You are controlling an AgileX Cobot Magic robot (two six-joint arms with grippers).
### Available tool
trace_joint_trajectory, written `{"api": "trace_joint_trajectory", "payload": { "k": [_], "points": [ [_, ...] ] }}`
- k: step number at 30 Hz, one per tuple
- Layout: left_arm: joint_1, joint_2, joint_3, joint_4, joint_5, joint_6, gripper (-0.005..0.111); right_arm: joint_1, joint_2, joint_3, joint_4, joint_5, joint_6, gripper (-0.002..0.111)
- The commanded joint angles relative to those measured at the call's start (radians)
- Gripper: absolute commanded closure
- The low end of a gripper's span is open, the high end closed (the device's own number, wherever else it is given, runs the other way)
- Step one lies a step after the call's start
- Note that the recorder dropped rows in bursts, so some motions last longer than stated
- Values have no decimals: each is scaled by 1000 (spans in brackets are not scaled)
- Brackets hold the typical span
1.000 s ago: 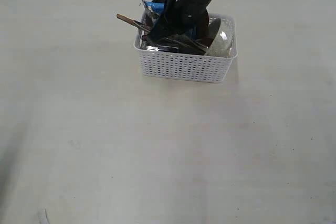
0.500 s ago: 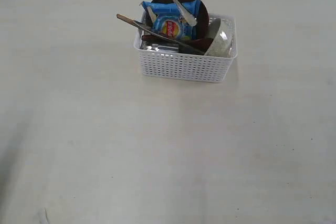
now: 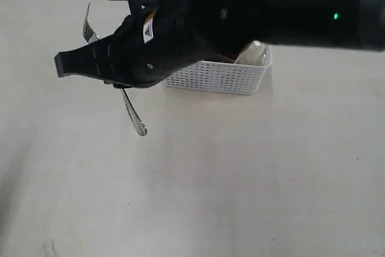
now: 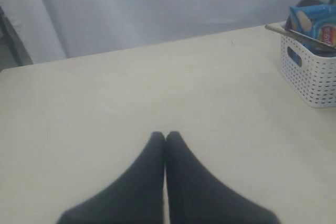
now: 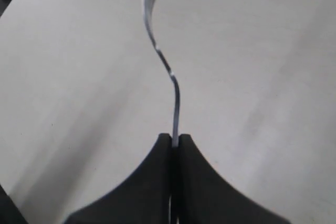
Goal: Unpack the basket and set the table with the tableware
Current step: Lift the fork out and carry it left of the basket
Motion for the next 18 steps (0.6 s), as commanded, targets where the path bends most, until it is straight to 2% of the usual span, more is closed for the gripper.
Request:
{"api": "trace_joint_trajectory", "payload": {
  "k": [1,18],
  "points": [
    [-2,-6,3,4,2,-8,107,8,4,100,1,-163,79,109],
    [-2,-6,3,4,2,-8,107,-3,242,139,73,-149,95,109]
  ]
}}
